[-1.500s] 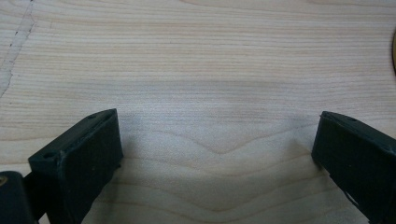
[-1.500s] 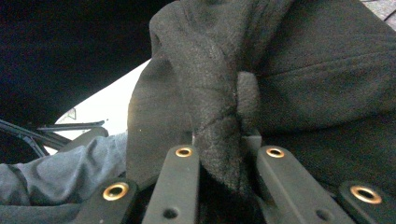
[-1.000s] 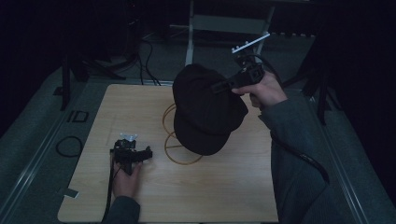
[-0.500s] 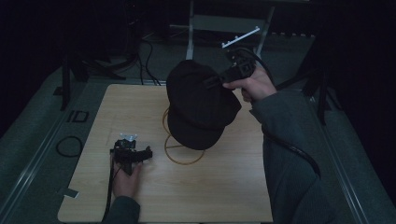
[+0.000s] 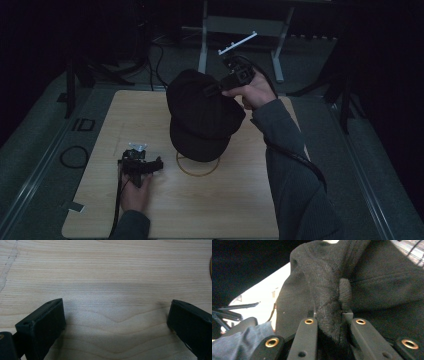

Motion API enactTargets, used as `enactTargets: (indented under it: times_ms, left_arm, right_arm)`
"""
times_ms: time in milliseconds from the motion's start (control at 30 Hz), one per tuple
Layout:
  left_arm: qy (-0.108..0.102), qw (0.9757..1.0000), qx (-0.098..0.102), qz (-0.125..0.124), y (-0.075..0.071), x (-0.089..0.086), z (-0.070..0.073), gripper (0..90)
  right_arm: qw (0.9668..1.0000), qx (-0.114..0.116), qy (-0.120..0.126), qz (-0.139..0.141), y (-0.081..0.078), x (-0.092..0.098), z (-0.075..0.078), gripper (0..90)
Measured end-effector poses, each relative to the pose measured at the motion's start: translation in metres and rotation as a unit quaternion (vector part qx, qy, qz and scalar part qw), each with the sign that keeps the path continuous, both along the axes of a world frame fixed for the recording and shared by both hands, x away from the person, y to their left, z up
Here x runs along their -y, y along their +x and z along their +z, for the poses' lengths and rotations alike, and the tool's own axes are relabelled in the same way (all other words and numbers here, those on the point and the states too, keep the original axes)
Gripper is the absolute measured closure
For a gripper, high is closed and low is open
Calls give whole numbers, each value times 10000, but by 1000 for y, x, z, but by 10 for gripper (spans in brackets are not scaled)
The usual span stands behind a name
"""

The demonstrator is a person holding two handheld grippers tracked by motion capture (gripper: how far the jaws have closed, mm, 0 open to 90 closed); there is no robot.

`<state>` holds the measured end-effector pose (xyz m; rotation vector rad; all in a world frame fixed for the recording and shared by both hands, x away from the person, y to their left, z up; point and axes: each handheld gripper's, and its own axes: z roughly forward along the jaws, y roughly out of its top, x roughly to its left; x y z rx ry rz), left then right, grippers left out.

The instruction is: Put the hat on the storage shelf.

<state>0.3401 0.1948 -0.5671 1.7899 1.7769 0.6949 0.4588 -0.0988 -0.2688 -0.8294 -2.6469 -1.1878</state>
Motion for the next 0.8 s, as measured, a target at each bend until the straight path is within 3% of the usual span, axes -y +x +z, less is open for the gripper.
enactTargets:
  times_ms: [467, 800]
  left_arm:
    - [-2, 10000, 5, 3, 0, 0, 0, 12]
    - [-8, 10000, 14, 6, 0, 0, 0, 12]
  right_arm:
    - [9999, -54, -66, -132, 6, -11, -9, 820]
    - [9991, 23, -373, -182, 7, -24, -17, 789]
